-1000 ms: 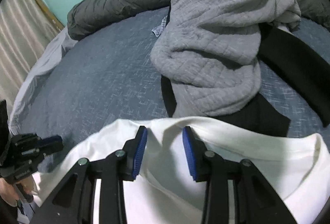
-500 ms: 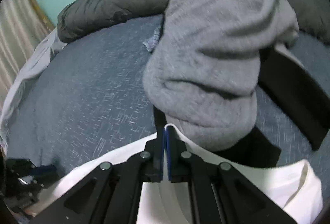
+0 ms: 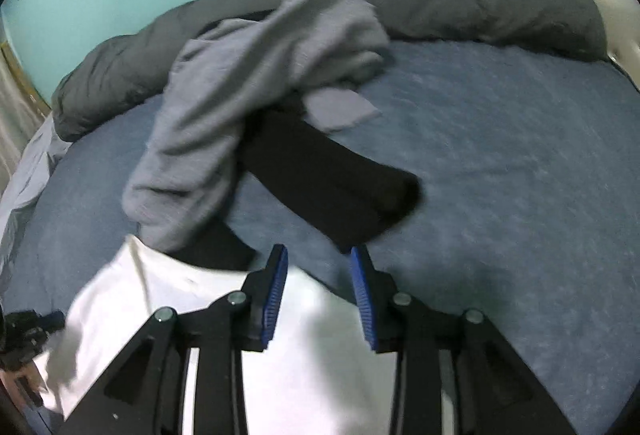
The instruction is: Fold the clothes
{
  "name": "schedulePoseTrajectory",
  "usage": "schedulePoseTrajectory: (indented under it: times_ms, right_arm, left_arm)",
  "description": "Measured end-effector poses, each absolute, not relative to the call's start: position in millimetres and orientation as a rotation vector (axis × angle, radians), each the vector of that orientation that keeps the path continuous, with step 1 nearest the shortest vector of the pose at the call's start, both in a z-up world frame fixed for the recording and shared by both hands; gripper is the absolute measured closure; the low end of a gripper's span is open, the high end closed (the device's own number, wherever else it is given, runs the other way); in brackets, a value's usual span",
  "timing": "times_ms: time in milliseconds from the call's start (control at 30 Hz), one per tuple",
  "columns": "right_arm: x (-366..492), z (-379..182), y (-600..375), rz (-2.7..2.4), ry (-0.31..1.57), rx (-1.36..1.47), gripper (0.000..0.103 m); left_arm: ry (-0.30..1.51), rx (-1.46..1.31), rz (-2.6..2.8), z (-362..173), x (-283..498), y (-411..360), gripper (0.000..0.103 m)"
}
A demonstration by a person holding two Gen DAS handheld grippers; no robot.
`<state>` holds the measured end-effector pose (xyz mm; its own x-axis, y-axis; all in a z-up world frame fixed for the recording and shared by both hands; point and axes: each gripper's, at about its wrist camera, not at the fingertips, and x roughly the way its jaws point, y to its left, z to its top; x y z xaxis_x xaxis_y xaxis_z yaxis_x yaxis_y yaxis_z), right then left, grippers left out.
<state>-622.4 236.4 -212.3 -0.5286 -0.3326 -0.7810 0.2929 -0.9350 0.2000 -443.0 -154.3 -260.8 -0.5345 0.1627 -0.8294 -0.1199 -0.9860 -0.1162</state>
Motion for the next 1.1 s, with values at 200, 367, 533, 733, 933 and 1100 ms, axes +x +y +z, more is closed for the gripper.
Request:
schedulePoseTrajectory:
  times_ms: [200,367,533,733,933,1100]
  right_arm:
    - [-612,-242,231,-2.379,0.139,1.355,0.064]
    - [-612,-258,237,-2.376,0.112,1.379,0.069]
    - [-609,-265,223,-2.426,0.246,1.319,0.101]
    - [-624,-257,219,-2.529,0.266,1.304,0.102]
    - [-621,-232,245,-2.524,0.154,1.253,0.102]
    - [-586,-213,302,-2.517,0.016,1.263,0.099]
  left_arm:
    - [-0.032,-1.431,2.594,-267,-436,-139,0.092]
    - [-0.02,-1.432,2.578,-273,-432,-133,0.092]
    - [-0.029,-1.425,2.559,-279,-428,-130,0.092]
    - [-0.064,-1.409,2.551,-280,-423,-127,0.092]
    - [-0.097,-1.365,2.548,-270,-406,-120,0.092]
    - [-0.16,-1.343,2.575,-260,-377,-121,0.092]
